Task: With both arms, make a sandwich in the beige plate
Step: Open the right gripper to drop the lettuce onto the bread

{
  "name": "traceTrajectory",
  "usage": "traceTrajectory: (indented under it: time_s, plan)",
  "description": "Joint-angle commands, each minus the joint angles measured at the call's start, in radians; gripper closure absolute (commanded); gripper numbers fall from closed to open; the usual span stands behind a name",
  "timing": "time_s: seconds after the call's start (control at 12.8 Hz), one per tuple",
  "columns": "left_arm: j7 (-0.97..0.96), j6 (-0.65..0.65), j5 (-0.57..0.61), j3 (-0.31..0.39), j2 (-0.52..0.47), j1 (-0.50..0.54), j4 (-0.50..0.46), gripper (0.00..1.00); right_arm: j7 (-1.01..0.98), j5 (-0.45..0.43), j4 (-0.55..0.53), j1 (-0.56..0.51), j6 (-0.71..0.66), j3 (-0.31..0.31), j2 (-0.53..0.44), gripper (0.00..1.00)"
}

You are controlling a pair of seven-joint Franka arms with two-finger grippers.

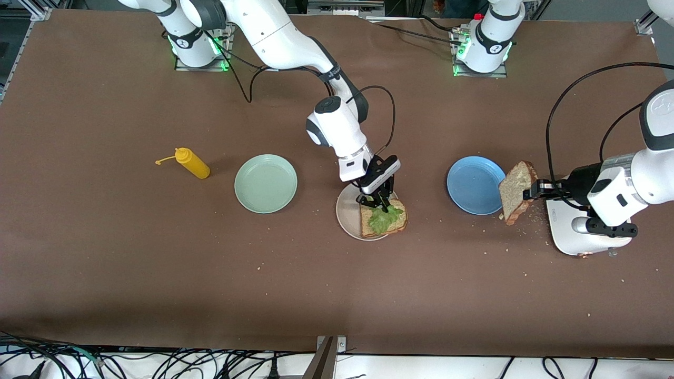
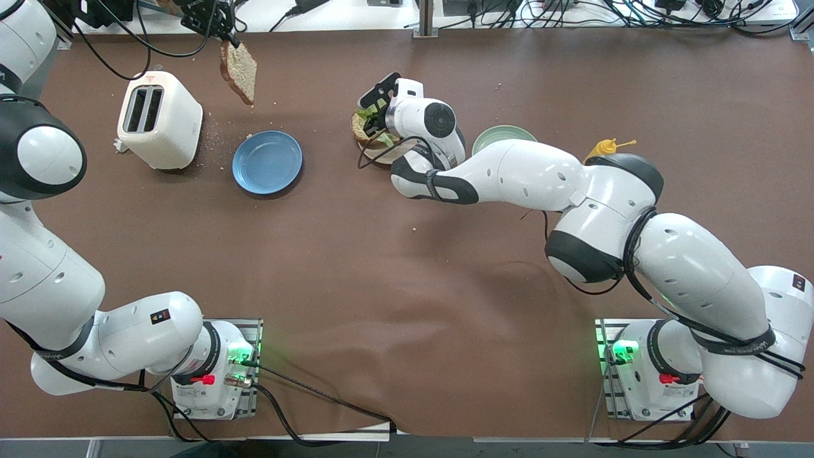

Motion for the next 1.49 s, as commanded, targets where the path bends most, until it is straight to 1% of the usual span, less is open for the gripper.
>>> traceTrajectory:
  time_s: [0.0, 0.08, 0.23, 0.39, 0.55, 0.63, 0.78, 0.86, 1.02, 1.17, 1.41]
  plan:
    - [-0.01, -0.015, 0.01, -0.001, -0.007, 0.001, 0.008, 1.0, 0.003, 0.049, 0.033, -0.006, 0.014, 0.007, 0.02, 0.26]
    - [-0.01, -0.015, 0.007, -0.001, -0.007, 0.001, 0.008, 1.0, 0.004, 0.05, 0.033, -0.006, 0.014, 0.007, 0.02, 0.17]
    - [-0.008, -0.015, 0.005, -0.001, -0.006, 0.001, 0.006, 1.0, 0.003, 0.052, 0.033, -0.006, 0.014, 0.007, 0.018, 0.02]
    - [0.004, -0.015, -0.008, -0.001, -0.001, 0.009, 0.003, 1.0, -0.002, 0.064, 0.033, -0.004, 0.007, 0.007, 0.006, 0.01]
    - [-0.001, -0.015, -0.07, 0.001, 0.002, 0.018, -0.004, 1.0, -0.003, 0.114, 0.03, -0.004, -0.002, 0.007, -0.023, 0.01]
    - [-0.007, -0.015, -0.088, 0.001, 0.008, 0.018, -0.003, 1.0, -0.005, 0.116, 0.027, -0.003, -0.04, 0.007, -0.035, 0.01]
    - [-0.005, -0.015, -0.101, 0.001, 0.011, 0.018, -0.007, 1.0, -0.005, 0.116, 0.019, -0.012, -0.208, -0.002, -0.115, 0.01]
    - [-0.005, -0.015, -0.116, 0.001, 0.014, 0.018, -0.012, 1.0, -0.005, 0.115, 0.012, -0.022, -0.288, -0.021, -0.162, 0.01]
    - [-0.01, -0.016, -0.172, 0.001, 0.027, 0.018, -0.012, 1.0, -0.011, 0.115, 0.007, -0.058, -0.493, -0.044, -0.258, 0.0]
    - [-0.016, -0.016, -0.229, 0.0, 0.056, 0.003, -0.015, 1.0, -0.014, 0.115, 0.009, -0.09, -0.7, -0.097, -0.348, 0.01]
    - [-0.015, -0.021, -0.312, -0.002, 0.106, -0.049, -0.023, 1.0, -0.016, 0.116, 0.01, -0.113, -0.944, -0.203, -0.437, 0.0]
